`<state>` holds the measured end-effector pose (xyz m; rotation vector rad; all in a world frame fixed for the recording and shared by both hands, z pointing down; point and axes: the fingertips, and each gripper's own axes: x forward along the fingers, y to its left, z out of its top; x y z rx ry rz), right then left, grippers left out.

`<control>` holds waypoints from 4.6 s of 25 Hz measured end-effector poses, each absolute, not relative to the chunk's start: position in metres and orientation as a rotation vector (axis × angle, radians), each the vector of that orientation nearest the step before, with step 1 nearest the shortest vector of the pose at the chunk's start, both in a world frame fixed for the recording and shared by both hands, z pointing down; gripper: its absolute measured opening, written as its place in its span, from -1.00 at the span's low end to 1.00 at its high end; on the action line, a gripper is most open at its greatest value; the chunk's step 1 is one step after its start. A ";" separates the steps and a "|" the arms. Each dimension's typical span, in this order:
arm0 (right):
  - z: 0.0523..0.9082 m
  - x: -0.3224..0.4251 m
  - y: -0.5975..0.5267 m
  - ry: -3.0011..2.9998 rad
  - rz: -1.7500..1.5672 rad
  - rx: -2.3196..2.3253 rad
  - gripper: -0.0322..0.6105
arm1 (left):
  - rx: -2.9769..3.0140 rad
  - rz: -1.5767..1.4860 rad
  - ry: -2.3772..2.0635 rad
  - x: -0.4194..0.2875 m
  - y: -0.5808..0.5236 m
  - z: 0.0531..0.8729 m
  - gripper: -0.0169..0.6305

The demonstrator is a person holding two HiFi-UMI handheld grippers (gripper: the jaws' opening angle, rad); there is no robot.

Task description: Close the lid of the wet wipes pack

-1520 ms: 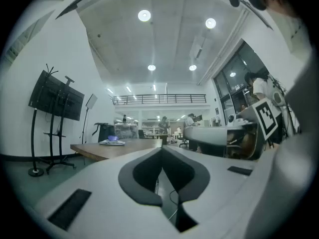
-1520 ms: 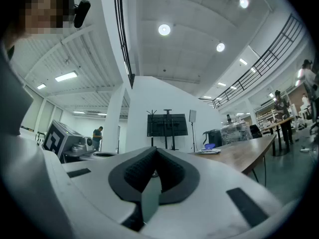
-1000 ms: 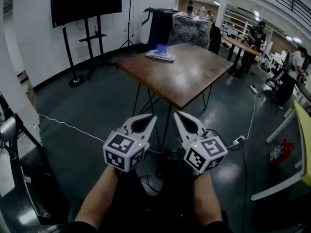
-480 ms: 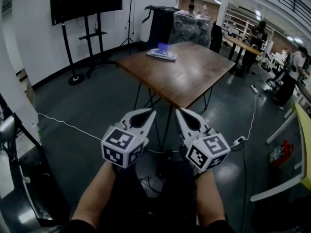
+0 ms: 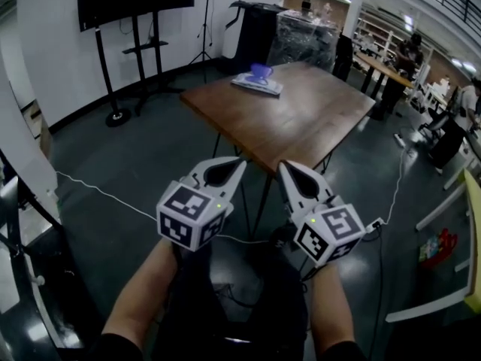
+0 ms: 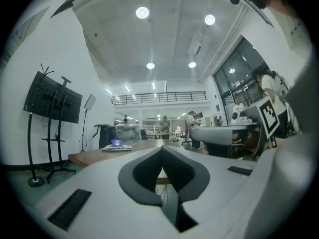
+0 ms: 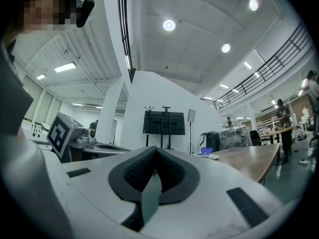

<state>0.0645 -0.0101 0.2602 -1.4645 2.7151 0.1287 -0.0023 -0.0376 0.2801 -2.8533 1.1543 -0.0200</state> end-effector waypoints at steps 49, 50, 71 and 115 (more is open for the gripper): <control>0.211 0.119 -0.404 2.878 0.126 -1.519 -0.87 | -2.762 -0.209 1.236 0.028 -0.412 0.258 -0.92; 0.212 0.122 -0.417 2.885 0.115 -1.530 -0.87 | -2.764 -0.227 1.242 0.029 -0.422 0.261 -0.92; 0.299 0.162 -0.646 2.982 -0.228 -1.615 0.08 | -2.774 -0.483 1.237 0.037 -0.557 0.306 -0.92; 0.353 0.100 -0.594 3.545 -0.298 -1.233 -0.86 | -2.740 -0.876 1.056 0.067 -0.612 0.350 -0.92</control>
